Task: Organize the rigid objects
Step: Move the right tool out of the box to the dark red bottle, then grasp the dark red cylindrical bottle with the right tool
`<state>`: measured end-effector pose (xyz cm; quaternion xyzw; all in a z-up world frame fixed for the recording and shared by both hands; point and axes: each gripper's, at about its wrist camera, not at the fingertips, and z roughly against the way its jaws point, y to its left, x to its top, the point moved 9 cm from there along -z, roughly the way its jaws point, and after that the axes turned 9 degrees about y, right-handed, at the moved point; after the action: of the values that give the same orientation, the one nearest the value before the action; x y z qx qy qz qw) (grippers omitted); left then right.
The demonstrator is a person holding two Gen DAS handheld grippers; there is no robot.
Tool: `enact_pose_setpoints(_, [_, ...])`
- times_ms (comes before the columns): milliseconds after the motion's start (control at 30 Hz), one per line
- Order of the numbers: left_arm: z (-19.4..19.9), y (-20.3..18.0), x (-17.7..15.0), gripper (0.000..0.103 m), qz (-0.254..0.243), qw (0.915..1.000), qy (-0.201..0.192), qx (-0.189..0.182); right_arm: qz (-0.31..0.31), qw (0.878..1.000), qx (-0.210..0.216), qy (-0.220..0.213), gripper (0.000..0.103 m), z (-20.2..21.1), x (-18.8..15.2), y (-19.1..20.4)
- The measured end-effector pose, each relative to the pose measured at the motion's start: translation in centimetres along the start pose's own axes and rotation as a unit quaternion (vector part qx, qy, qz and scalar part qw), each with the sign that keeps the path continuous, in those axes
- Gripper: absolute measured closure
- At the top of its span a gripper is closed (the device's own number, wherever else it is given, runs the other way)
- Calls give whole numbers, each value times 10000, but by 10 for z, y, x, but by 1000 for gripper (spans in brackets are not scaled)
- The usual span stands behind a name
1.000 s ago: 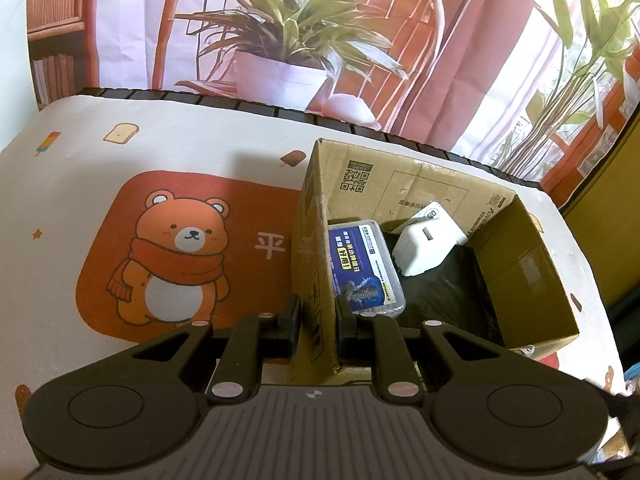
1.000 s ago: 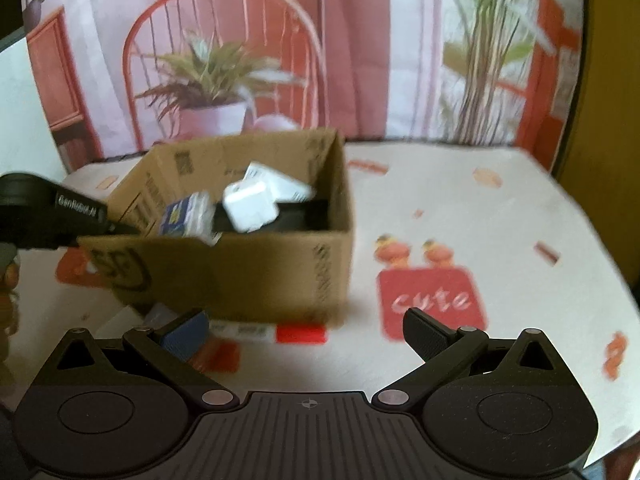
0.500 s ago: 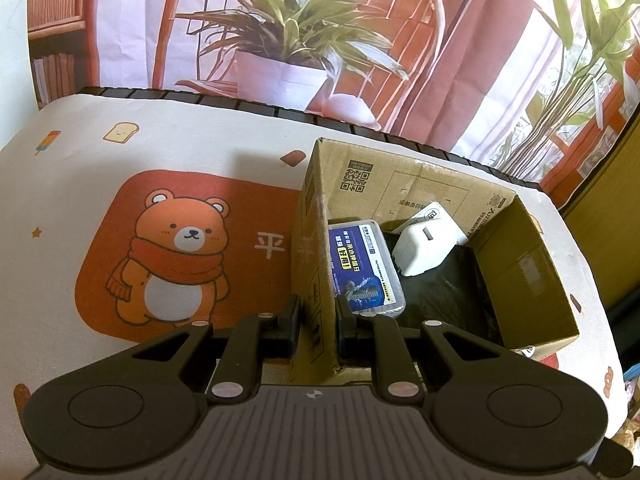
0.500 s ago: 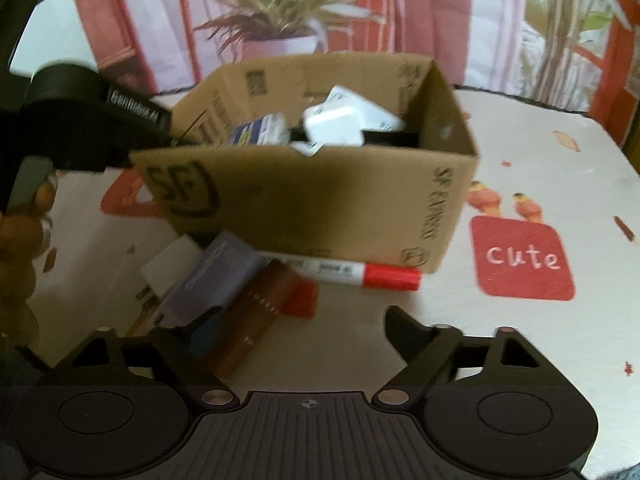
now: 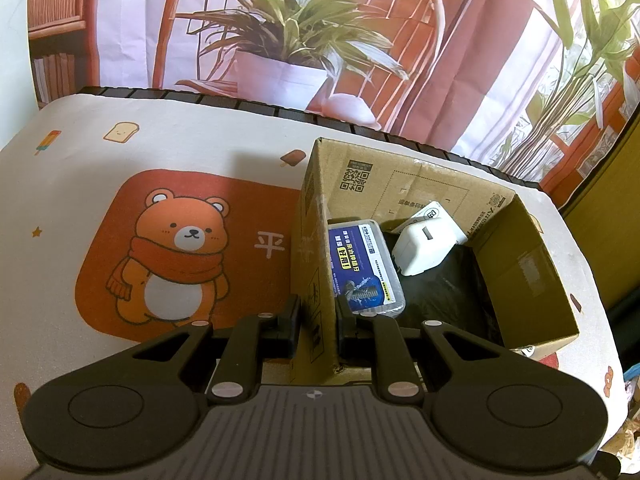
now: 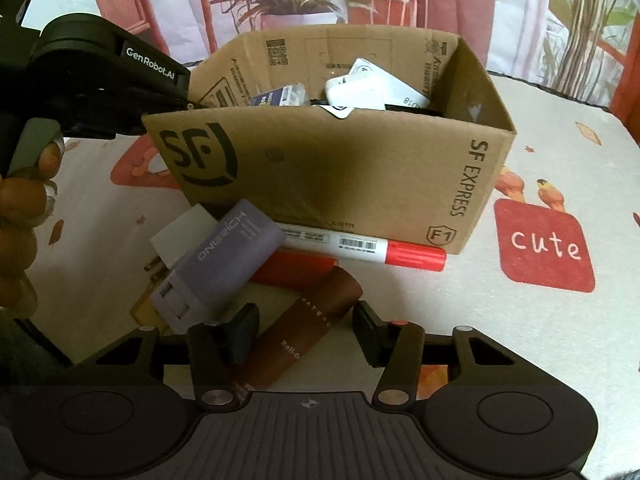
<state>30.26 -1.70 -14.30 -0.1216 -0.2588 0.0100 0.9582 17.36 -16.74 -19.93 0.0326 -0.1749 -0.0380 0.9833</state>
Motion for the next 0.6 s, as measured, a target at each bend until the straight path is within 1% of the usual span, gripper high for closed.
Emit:
enact_pose_setpoints(67, [0, 0, 0, 85, 1, 10000, 1, 0, -40, 10000, -5, -31, 65, 1, 0, -3])
enact_pose_setpoints(100, [0, 0, 0, 85, 2, 10000, 0, 0, -62, 10000, -15, -39, 67, 1, -1, -5])
enact_pose_setpoints(167, [0, 0, 0, 85, 4, 10000, 1, 1, -76, 9999, -106, -61, 75, 1, -1, -10])
enact_pose_setpoints(267, [0, 0, 0, 85, 1, 10000, -1, 1, -57, 9995, -280, -108, 82, 1, -1, -18])
enact_pose_setpoints(333, [0, 0, 0, 85, 1, 10000, -1, 1, -51, 9993, -352, -145, 82, 1, -2, -23])
enact_pose_setpoints(400, [0, 0, 0, 85, 3, 10000, -1, 1, -55, 9993, -337, -137, 82, 2, -3, -25])
enact_pose_setpoints(500, [0, 0, 0, 85, -1, 10000, 1, 0, -16, 9996, -285, -85, 76, 3, -4, -23])
enact_pose_setpoints(600, [0, 0, 0, 84, 2, 10000, 0, 0, 11, 9997, -260, -43, 76, 6, -6, -22])
